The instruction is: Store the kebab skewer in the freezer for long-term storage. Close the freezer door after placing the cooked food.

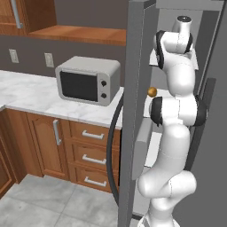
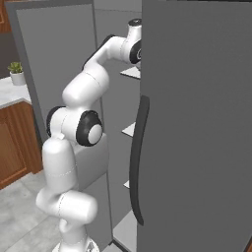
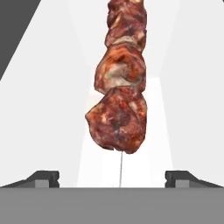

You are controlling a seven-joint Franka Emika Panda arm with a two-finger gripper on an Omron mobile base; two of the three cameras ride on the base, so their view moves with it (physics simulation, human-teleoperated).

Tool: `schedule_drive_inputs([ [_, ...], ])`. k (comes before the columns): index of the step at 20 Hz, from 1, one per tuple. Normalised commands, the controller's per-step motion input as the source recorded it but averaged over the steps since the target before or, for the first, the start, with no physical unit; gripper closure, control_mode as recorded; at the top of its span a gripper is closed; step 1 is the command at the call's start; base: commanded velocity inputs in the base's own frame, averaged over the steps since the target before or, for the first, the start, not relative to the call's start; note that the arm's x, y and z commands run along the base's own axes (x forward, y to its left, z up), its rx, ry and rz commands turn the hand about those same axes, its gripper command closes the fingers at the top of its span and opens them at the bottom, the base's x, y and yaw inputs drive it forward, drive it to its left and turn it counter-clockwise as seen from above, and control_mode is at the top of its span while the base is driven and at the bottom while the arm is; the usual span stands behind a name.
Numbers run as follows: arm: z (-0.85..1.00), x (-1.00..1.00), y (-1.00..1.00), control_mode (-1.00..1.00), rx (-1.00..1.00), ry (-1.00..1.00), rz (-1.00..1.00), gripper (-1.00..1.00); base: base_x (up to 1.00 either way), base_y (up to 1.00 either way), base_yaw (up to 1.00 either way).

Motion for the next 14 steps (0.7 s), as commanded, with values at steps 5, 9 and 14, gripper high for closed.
schedule_drive_inputs([
  [5, 0.05, -0.13, 0.11, -1.0, -0.02, -0.05, 0.0, -1.0, 0.0, 0.0, 0.0],
  [9, 0.02, -0.41, 0.15, -1.0, -0.05, -0.04, -0.02, -1.0, 0.0, 0.0, 0.0],
  [14, 0.01, -0.59, 0.22, -1.0, -0.01, -0.01, 0.0, -1.0, 0.0, 0.0, 0.0],
])
